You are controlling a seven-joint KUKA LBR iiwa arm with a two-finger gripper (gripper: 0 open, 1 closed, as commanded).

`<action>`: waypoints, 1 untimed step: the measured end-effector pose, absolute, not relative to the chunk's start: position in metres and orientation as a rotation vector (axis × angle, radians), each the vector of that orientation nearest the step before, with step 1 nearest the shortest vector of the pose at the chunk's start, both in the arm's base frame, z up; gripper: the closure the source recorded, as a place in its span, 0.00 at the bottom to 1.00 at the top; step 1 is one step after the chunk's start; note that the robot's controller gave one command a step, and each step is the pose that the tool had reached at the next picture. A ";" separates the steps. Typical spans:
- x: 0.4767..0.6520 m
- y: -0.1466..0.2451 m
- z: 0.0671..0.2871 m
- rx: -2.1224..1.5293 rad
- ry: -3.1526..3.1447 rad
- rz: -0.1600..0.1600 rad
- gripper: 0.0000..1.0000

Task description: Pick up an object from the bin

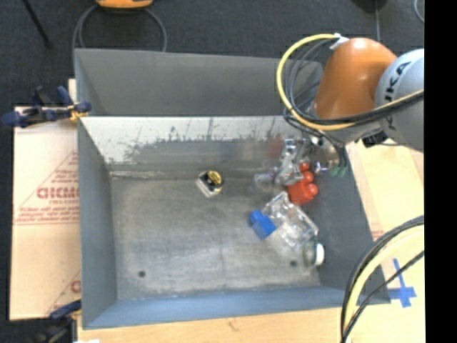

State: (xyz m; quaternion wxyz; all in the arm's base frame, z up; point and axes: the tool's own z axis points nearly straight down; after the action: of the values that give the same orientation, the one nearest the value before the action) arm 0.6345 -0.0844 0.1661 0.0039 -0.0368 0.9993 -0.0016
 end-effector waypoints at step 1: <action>0.615 -0.087 0.152 -0.286 3.126 -0.002 1.00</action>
Offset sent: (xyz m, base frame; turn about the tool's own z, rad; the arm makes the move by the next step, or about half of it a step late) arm -0.0202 -0.0015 -0.0148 -0.1111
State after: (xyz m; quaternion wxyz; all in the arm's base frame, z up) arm 0.6147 -0.0871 0.1518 0.0012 -0.0910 0.9958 -0.0007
